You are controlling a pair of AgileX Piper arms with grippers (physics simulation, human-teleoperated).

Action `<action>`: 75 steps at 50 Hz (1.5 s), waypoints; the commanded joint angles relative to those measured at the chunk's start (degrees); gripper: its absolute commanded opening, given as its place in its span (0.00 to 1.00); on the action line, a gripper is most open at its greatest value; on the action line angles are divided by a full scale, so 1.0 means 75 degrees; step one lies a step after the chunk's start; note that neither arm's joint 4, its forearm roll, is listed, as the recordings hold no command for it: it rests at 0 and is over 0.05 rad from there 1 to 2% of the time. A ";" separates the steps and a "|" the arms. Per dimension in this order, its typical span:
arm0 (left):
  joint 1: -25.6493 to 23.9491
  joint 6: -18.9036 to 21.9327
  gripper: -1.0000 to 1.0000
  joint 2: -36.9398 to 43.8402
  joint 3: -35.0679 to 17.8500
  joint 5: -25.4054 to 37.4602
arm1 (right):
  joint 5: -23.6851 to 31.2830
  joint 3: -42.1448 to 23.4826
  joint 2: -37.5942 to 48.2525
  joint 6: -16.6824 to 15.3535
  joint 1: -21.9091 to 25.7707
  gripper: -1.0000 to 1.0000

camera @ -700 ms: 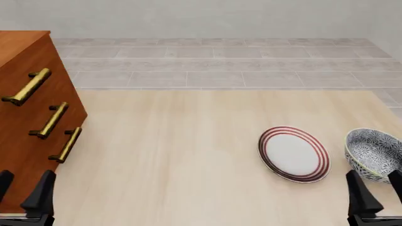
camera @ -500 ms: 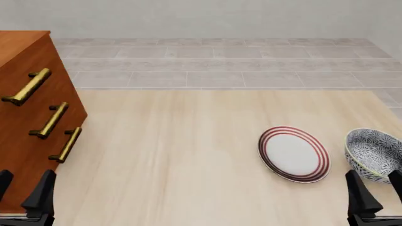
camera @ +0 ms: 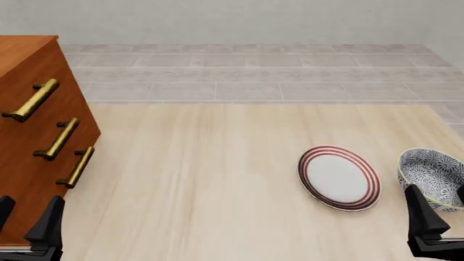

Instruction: Put the bowl on top of the cabinet.

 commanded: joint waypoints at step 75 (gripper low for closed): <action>0.0011 -0.0020 1.00 0.0353 0.0024 -0.0215 | 0.0917 -0.3030 0.3307 -0.0471 -0.1718 1.00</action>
